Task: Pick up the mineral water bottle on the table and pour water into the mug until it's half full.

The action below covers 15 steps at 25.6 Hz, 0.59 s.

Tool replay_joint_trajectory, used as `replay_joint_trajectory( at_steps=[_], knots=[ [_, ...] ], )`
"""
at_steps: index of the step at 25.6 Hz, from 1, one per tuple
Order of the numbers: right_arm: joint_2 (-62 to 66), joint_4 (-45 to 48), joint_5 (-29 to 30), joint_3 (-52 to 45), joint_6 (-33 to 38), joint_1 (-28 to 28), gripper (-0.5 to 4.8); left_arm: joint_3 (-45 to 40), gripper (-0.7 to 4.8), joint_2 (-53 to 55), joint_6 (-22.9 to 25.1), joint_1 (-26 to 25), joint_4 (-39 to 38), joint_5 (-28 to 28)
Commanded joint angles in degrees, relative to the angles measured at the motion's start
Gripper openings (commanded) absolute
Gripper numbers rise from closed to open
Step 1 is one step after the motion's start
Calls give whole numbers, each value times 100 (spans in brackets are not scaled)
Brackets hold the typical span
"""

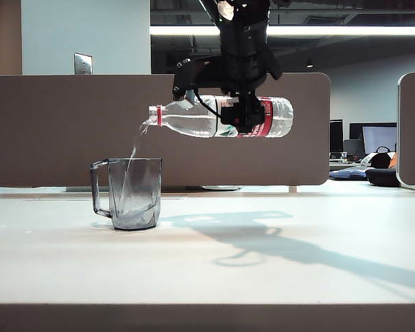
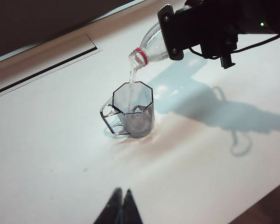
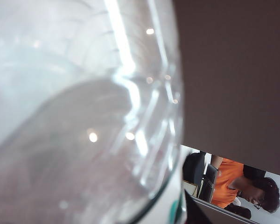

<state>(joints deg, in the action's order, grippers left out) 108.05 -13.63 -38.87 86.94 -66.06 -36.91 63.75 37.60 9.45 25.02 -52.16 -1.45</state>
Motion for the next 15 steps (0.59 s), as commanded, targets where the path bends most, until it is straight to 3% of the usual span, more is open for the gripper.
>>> replay_joint_trajectory(
  at_steps=[1,15],
  knots=[
    [-79,166,-85,66,7,-11,305,37,-5,-24,17,9,35,-28],
    [-79,-24,-39,61,7,-11,304,37,-5,-46,17,9,33,-28]
  ],
)
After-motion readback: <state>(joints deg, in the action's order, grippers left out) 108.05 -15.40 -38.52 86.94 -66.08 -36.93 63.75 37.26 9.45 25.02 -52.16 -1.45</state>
